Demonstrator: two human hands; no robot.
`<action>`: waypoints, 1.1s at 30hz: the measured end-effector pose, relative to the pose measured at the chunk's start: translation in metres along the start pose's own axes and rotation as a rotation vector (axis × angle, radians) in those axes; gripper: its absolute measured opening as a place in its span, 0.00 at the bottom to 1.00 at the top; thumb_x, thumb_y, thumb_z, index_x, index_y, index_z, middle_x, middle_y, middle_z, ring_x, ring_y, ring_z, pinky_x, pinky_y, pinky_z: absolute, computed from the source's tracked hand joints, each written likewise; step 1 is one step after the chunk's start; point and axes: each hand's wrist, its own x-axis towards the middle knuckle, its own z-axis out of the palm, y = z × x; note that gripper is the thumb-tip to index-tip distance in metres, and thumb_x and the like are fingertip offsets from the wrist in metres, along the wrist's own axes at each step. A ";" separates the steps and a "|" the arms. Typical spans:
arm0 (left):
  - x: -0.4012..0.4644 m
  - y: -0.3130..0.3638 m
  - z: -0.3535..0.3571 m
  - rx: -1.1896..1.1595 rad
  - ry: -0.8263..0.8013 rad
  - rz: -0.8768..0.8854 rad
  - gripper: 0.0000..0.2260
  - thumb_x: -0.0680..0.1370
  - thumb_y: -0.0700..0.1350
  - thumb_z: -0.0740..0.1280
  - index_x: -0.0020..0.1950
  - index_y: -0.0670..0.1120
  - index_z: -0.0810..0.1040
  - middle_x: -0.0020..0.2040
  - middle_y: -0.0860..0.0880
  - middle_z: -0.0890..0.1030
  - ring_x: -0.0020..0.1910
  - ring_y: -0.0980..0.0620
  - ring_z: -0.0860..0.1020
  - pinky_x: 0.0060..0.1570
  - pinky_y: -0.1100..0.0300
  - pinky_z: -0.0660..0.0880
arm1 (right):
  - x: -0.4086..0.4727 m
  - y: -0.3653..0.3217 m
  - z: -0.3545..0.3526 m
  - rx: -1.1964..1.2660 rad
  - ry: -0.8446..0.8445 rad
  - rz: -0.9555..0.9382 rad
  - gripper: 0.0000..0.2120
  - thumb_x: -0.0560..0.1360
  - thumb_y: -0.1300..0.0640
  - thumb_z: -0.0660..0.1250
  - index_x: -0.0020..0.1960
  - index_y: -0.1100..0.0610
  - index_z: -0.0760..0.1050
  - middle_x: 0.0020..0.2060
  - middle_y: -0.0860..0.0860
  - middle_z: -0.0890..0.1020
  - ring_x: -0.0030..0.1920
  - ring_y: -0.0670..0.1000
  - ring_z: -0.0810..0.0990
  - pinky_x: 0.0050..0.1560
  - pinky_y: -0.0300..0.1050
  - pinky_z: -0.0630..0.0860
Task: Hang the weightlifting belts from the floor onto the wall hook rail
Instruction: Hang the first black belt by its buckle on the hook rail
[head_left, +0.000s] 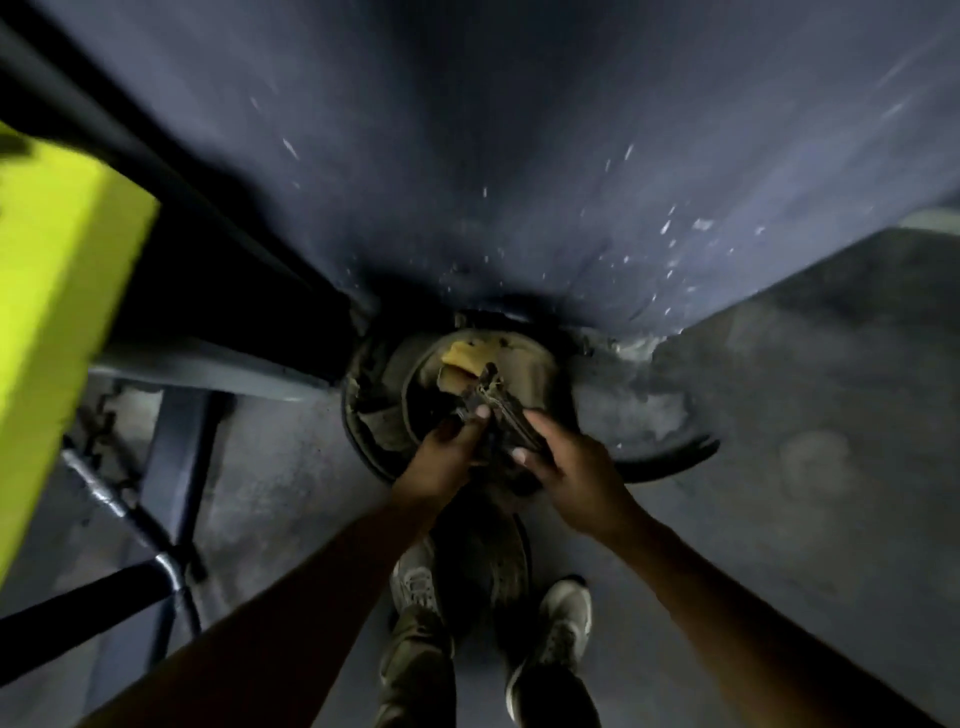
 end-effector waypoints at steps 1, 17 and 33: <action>-0.028 0.025 0.005 -0.053 -0.009 0.046 0.09 0.83 0.56 0.65 0.57 0.55 0.81 0.48 0.55 0.89 0.43 0.58 0.87 0.34 0.67 0.80 | -0.007 -0.024 -0.024 0.030 0.032 -0.015 0.26 0.84 0.52 0.67 0.79 0.56 0.68 0.70 0.56 0.81 0.70 0.56 0.79 0.70 0.53 0.76; -0.433 0.333 0.011 -0.026 0.089 1.066 0.10 0.85 0.42 0.63 0.58 0.35 0.74 0.48 0.43 0.78 0.49 0.48 0.74 0.45 0.55 0.71 | -0.185 -0.396 -0.290 0.220 0.368 -0.578 0.14 0.83 0.51 0.68 0.67 0.49 0.74 0.58 0.44 0.86 0.58 0.43 0.85 0.58 0.45 0.82; -0.707 0.517 0.048 0.284 -0.210 1.555 0.12 0.86 0.40 0.58 0.69 0.39 0.69 0.56 0.48 0.80 0.51 0.62 0.80 0.58 0.60 0.75 | -0.327 -0.636 -0.443 0.251 0.988 -1.021 0.11 0.83 0.51 0.67 0.64 0.51 0.74 0.50 0.31 0.84 0.51 0.33 0.83 0.51 0.29 0.75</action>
